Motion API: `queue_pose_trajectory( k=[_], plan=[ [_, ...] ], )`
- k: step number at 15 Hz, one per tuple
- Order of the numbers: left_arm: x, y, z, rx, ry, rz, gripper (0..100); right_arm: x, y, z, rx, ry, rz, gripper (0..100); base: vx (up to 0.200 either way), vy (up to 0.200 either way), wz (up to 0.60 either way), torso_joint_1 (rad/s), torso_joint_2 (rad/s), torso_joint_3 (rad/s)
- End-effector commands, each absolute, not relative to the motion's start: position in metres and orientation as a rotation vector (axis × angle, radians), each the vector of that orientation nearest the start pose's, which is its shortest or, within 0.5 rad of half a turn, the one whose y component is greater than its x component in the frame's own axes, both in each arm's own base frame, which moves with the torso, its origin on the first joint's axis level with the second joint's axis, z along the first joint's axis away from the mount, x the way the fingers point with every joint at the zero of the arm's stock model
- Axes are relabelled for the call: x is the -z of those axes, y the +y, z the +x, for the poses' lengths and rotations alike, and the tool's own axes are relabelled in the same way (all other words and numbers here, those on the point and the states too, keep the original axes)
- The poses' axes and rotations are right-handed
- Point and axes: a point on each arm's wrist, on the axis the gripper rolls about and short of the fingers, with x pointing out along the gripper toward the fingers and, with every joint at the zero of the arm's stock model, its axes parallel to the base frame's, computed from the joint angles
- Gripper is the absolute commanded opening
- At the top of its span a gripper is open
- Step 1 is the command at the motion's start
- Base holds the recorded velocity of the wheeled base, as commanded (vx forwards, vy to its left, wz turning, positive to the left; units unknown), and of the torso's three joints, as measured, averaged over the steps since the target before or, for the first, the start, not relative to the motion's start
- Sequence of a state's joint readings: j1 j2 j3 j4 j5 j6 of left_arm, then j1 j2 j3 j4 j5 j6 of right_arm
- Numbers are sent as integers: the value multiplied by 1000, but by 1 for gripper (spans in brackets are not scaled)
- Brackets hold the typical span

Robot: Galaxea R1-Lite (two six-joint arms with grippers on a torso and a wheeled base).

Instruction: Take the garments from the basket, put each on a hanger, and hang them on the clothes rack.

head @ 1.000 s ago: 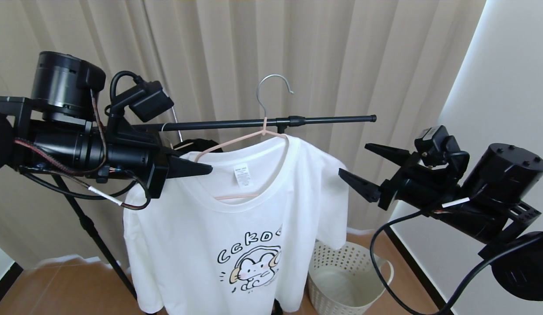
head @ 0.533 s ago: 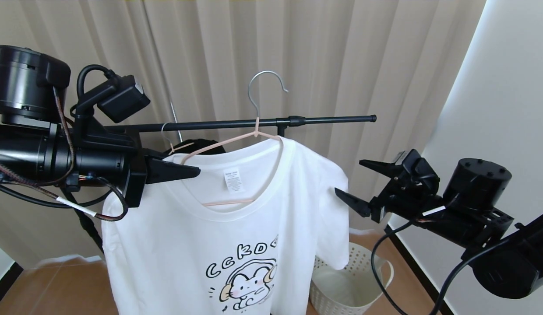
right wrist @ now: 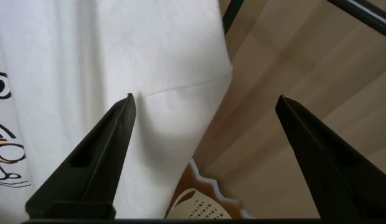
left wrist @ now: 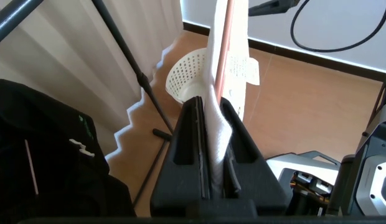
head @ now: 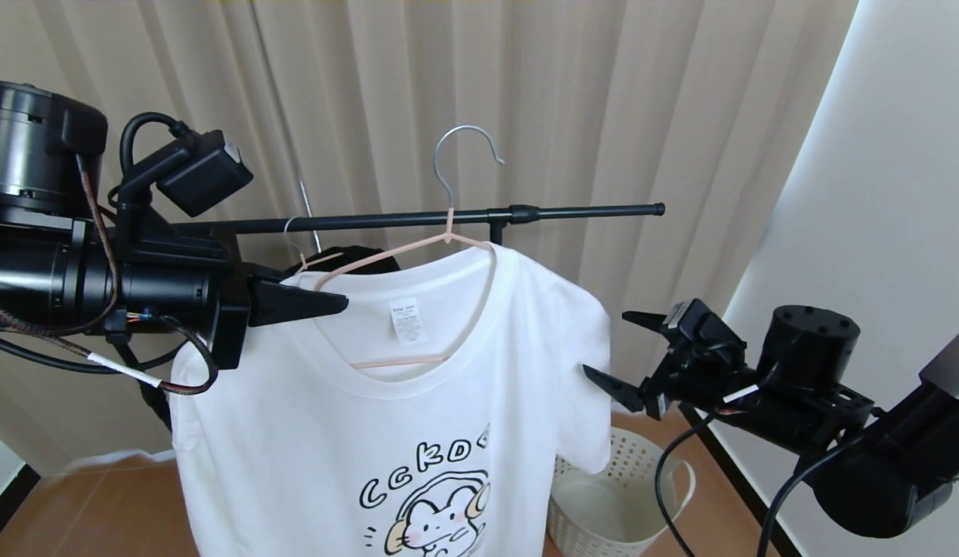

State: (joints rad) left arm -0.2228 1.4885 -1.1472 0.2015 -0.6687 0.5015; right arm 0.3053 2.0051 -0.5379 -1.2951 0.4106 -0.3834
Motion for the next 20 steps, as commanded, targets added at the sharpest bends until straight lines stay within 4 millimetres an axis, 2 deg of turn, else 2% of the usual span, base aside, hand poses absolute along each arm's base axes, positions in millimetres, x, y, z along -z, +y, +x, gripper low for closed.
queue_pose_trajectory(
  k=[1,8,9,12,20],
  plan=[
    [-261,-68,238,981,315,332,0,-78,106,305,-747,67,-355,100,0,0,0,0,0,0],
    [-258,-68,235,978,297,335,0,-76,108,309,-747,65,-355,100,0,0,0,0,0,0],
    [-256,-68,236,977,294,336,0,-76,109,310,-747,64,-354,0,0,0,0,0,0,0],
    [-256,-67,235,971,288,321,0,-80,108,313,-739,47,-352,0,0,0,0,0,0,0],
    [-257,-65,232,962,278,322,0,-88,92,327,-673,28,-332,0,0,0,0,0,0,0]
  ],
)
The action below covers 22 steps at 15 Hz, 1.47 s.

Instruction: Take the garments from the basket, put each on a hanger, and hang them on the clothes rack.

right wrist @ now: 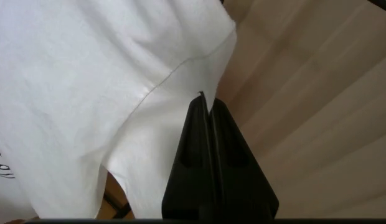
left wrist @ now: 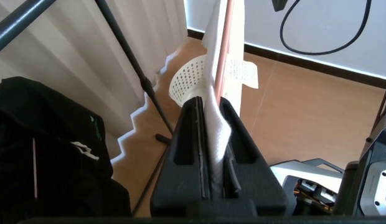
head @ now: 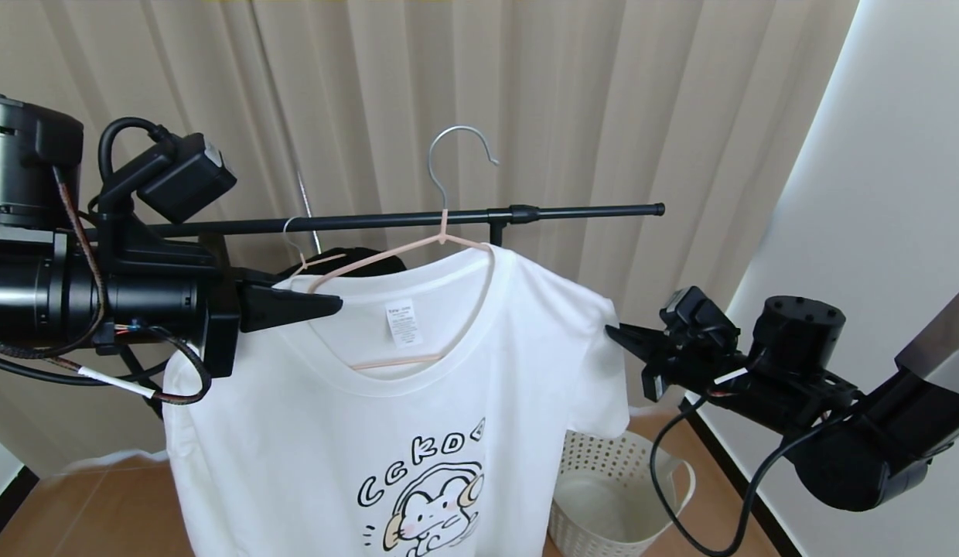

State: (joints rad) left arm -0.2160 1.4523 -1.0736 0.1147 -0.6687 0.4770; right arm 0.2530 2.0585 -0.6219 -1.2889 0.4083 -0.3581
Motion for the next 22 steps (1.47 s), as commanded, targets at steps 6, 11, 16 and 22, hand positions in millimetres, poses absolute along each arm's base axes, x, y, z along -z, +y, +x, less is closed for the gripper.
queue_pose_trajectory(
  k=[6,11,16,22],
  plan=[
    [-258,-63,232,953,277,317,0,-88,87,334,-654,28,-317,0,0,0,0,0,0,0],
    [-258,-63,232,953,278,317,0,-88,85,335,-647,31,-317,0,0,0,0,0,0,0],
    [-258,-63,232,953,280,315,0,-91,88,322,-658,37,-324,0,0,0,0,0,0,0],
    [-256,-62,232,951,288,312,0,-96,89,313,-673,-2,-337,100,0,0,0,0,0,0]
  ],
)
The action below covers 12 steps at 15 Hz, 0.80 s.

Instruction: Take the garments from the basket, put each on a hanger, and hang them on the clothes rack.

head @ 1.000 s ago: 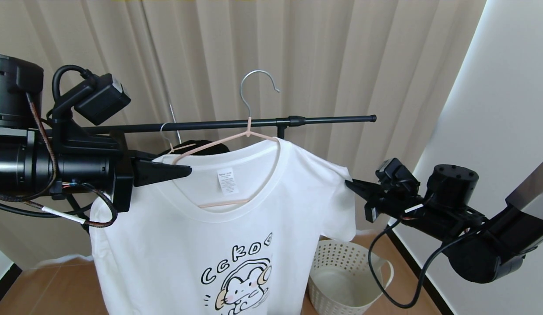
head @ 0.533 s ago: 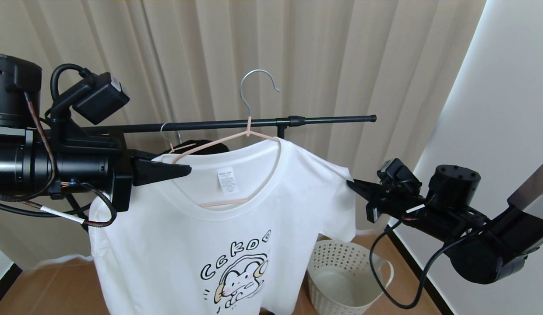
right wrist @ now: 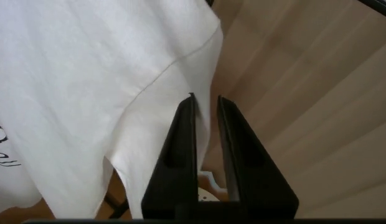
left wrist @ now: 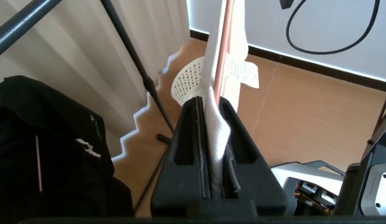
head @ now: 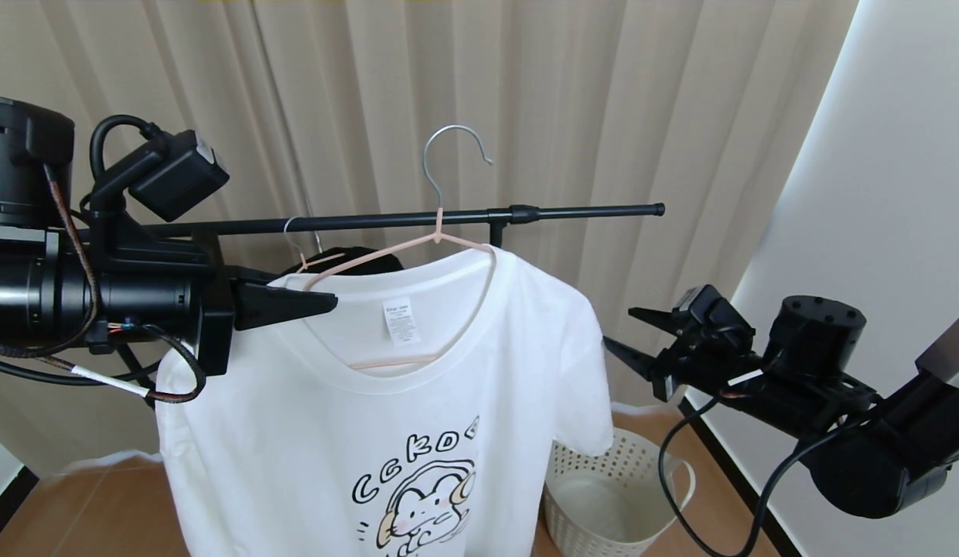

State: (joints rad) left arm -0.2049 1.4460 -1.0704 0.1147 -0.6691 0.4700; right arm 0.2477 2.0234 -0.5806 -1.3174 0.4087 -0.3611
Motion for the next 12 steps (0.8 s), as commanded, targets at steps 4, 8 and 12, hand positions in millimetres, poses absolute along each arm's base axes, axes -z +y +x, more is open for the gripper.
queue_pose_trajectory(
  k=[4,8,12],
  plan=[
    [-253,-56,233,921,316,277,0,-102,89,306,-737,-110,-339,100,0,0,0,0,0,0],
    [-247,-44,237,871,350,250,0,-115,99,301,-740,-131,-288,100,0,0,0,0,0,0],
    [-240,-35,247,798,403,204,0,-113,100,303,-715,-120,-281,100,0,0,0,0,0,0]
  ],
)
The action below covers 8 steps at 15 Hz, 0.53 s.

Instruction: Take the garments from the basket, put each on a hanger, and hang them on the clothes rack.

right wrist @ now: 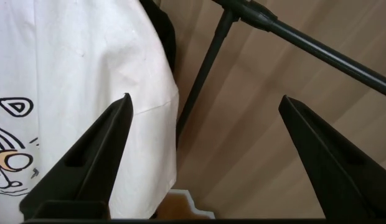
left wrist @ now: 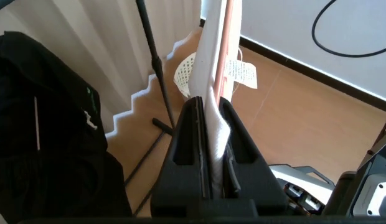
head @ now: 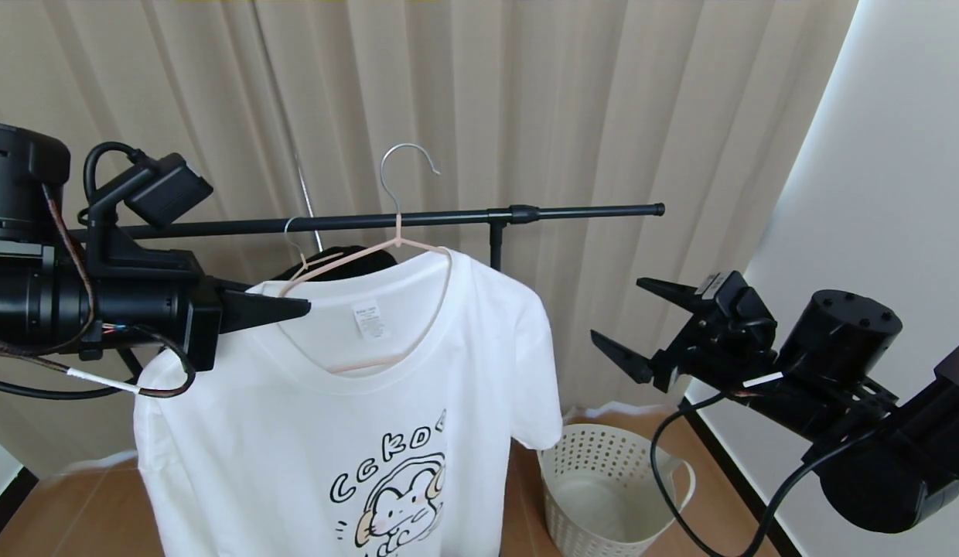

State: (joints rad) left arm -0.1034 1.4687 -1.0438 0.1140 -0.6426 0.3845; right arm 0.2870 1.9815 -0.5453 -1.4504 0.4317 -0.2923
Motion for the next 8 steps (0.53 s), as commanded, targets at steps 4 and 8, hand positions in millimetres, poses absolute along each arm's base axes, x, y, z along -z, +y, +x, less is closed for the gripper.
queue_pose_trajectory(
  k=[4,8],
  plan=[
    [-229,-27,260,749,465,155,0,-113,100,304,-697,-114,-281,100,0,0,0,0,0,0],
    [-220,-26,272,697,505,149,0,-112,100,305,-696,-112,-281,100,0,0,0,0,0,0]
  ],
)
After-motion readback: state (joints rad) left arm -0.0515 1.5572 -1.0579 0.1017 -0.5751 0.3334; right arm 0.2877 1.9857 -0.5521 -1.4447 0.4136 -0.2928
